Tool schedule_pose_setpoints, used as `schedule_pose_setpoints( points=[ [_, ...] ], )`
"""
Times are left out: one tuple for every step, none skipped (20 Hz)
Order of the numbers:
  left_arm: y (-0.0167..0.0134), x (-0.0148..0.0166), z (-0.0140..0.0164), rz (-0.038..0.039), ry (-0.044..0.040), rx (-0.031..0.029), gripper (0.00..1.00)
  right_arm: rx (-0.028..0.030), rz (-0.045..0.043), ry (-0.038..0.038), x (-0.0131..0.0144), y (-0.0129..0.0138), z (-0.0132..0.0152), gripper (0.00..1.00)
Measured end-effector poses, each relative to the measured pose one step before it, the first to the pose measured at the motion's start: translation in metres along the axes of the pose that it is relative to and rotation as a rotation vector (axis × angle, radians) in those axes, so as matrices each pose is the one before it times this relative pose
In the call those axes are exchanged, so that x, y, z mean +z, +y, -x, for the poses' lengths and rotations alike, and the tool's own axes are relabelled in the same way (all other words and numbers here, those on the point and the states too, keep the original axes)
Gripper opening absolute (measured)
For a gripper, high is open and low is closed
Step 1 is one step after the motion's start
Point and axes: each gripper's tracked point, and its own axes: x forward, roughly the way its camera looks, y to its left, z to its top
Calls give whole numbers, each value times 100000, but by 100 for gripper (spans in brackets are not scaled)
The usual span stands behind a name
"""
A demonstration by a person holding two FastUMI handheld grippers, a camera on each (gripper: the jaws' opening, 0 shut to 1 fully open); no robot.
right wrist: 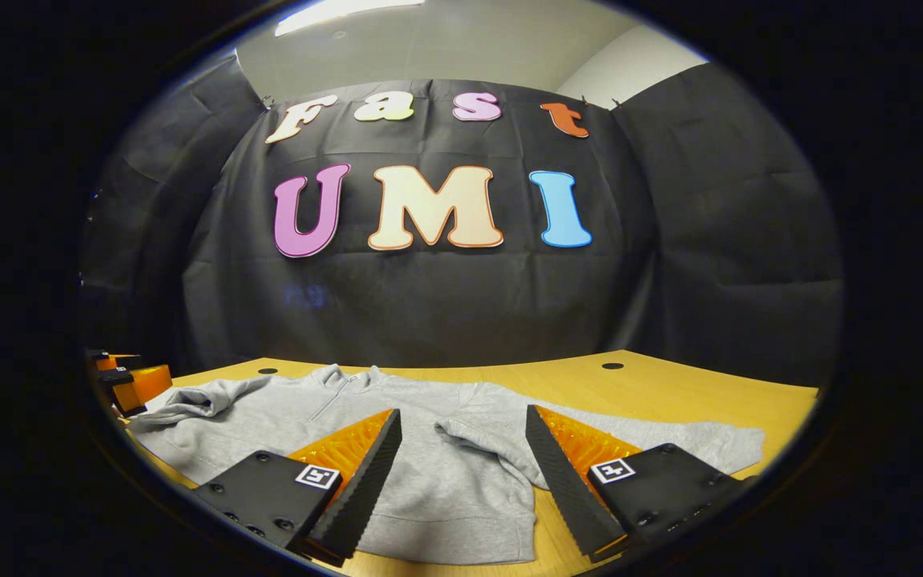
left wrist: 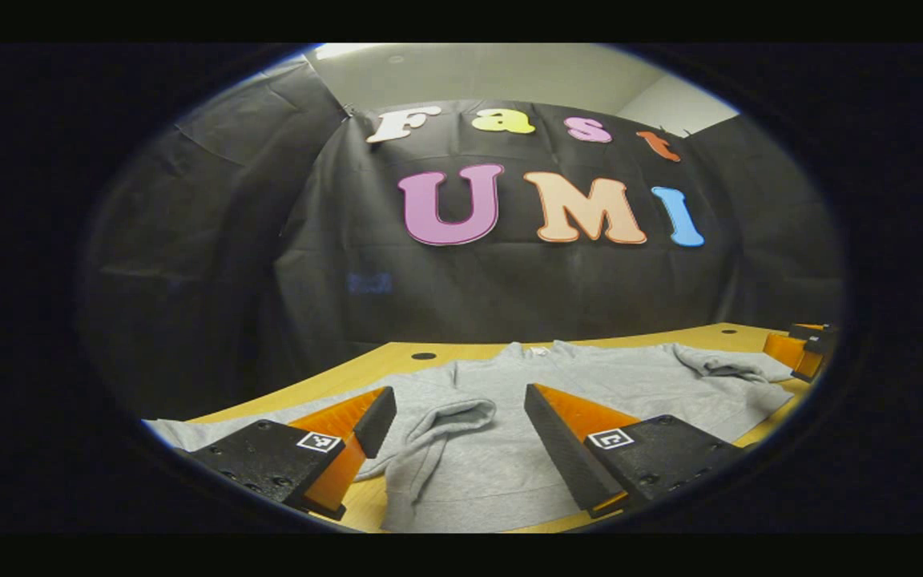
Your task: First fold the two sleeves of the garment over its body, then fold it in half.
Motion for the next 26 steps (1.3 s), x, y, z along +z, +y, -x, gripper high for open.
schedule_pose_setpoints(
  points=[
    [185, -172, 224, -123, 197, 288, 99, 170, 162, -308, 80, -24, -50, 97],
    [1, -21, 24, 77, 120, 377, 98, -83, -160, 249, -88, -149, -31, 97],
    [1, 47, 6, 58, -198, 151, 98, -498, 94, -99, -3, -122, -21, 97],
    [-68, 7, 5, -149, 142, 21, 98, -454, 101, -88, -28, -86, 54, 97],
    [6, -63, -32, 39, -106, 49, 98, -222, -40, 56, 6, 39, 14, 97],
    [-1, 129, -70, 30, -63, 22, 98, -159, 93, -109, 47, -43, -47, 97],
    [34, -100, 95, -44, 126, 0, 98, -165, -48, 97, -28, -33, -55, 97],
    [30, -15, 37, 78, -107, 44, 98, -385, 86, -110, 20, -139, 20, 97],
    [6, -43, -20, -29, -23, 3, 98, -97, -24, 63, 5, 48, 60, 97],
    [-51, 68, -40, -73, 44, -4, 98, -90, 23, -86, -72, 1, -23, 97],
    [89, 21, 3, 62, -76, 21, 98, -365, 19, 48, 9, -37, -94, 97],
    [16, 10, -12, -15, 101, -4, 98, -335, -74, 36, -28, -97, 20, 97],
    [-55, -117, 47, 49, 66, 22, 98, 269, -72, 108, 21, 75, -43, 97],
    [2, 103, 20, 65, -116, 19, 98, -69, 59, -137, 10, 32, -31, 97],
    [45, -161, 38, -39, 93, -3, 98, -401, -157, 372, -4, -116, -69, 94],
    [81, 130, 5, 38, -47, -10, 98, 185, -211, 152, -134, -24, 115, 97],
    [-69, -17, 0, -3, 15, -11, 98, 1727, -557, -268, 113, 273, 44, 97],
    [-17, -53, -79, 16, -2, -11, 98, 1332, -836, 206, 26, 187, -40, 97],
    [-40, 75, -34, 41, -42, 5, 95, 2420, -1656, -50, 108, 198, 38, 97],
    [66, 19, 7, 0, 9, -6, 95, 2717, -2695, 724, -67, 145, -8, 97],
    [3, -28, 58, 12, -12, -1, 98, 1914, -3414, 1727, -124, -235, 6, 97],
    [-29, 45, -48, 16, -30, -5, 98, 851, -3550, 2197, -195, -642, 39, 97],
    [-24, -90, 29, -17, 36, -16, 98, -417, -3000, 1903, 143, -788, 156, 98],
    [-47, 138, -51, 10, -22, -9, 99, -1722, -2249, 2266, 241, -1259, 208, 97],
    [111, -104, 35, -7, -14, -4, 98, -2634, -1145, 1732, 528, -1447, 266, 98],
    [9, 38, 40, -2, -4, -3, 98, -2669, 105, 1208, 756, -1734, 410, 98]
  ],
)
